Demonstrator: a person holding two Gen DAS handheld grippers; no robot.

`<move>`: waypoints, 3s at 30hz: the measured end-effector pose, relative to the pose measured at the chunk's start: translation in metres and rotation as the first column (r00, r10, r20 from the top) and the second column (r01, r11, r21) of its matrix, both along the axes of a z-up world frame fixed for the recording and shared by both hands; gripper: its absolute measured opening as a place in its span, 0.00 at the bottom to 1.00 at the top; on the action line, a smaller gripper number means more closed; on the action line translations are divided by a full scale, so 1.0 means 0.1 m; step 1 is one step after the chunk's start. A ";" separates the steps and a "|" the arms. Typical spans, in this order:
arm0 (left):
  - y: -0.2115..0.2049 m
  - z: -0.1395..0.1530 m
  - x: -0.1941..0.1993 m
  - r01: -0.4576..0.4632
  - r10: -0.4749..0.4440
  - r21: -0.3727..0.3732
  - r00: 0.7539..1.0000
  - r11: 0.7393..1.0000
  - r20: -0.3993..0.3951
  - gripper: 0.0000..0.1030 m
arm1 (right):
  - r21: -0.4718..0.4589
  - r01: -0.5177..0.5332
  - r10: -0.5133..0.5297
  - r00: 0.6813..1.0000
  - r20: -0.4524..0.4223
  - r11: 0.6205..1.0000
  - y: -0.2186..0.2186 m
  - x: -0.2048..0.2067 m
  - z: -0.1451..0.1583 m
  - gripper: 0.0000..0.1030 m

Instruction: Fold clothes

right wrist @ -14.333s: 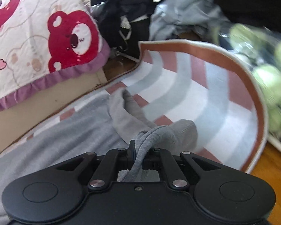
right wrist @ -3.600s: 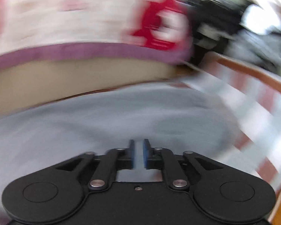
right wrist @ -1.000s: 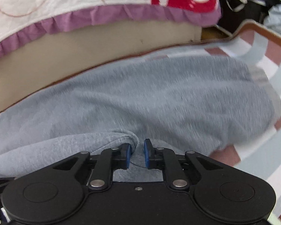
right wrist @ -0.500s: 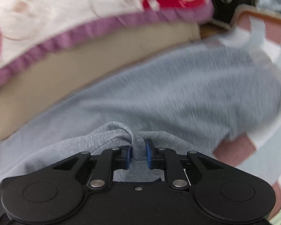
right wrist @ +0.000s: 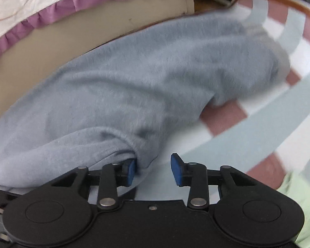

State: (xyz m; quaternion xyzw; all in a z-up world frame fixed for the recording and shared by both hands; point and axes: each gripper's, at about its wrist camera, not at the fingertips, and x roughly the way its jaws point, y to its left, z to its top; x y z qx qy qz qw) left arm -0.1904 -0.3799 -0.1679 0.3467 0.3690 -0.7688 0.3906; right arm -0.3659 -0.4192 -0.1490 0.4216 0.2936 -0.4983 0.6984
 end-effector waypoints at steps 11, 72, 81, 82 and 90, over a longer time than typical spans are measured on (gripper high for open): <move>0.25 0.38 0.20 -0.035 0.035 0.009 0.998 0.999 -0.055 0.04 | -0.115 -0.171 0.134 0.951 -0.277 0.978 0.17 0.15 -0.16 0.09; 1.79 -0.14 2.85 -0.455 0.519 -0.301 0.835 0.838 0.182 0.32 | -0.040 -0.535 0.537 0.840 0.085 0.844 -0.35 1.64 -0.10 0.05; 2.18 0.58 2.94 -0.532 0.635 -0.419 0.758 0.735 0.150 0.03 | -0.073 -0.708 0.686 0.701 -0.195 0.702 0.21 1.37 0.20 0.62; 2.22 0.59 2.93 -0.531 0.630 -0.409 0.761 0.742 0.155 0.03 | -0.075 -0.742 0.701 0.657 -0.278 0.666 0.34 1.28 0.22 0.62; 2.16 0.20 2.76 -0.498 0.585 -0.322 0.755 0.806 0.297 0.03 | -0.135 -0.784 0.540 0.531 -0.653 0.606 0.73 1.02 -0.09 0.67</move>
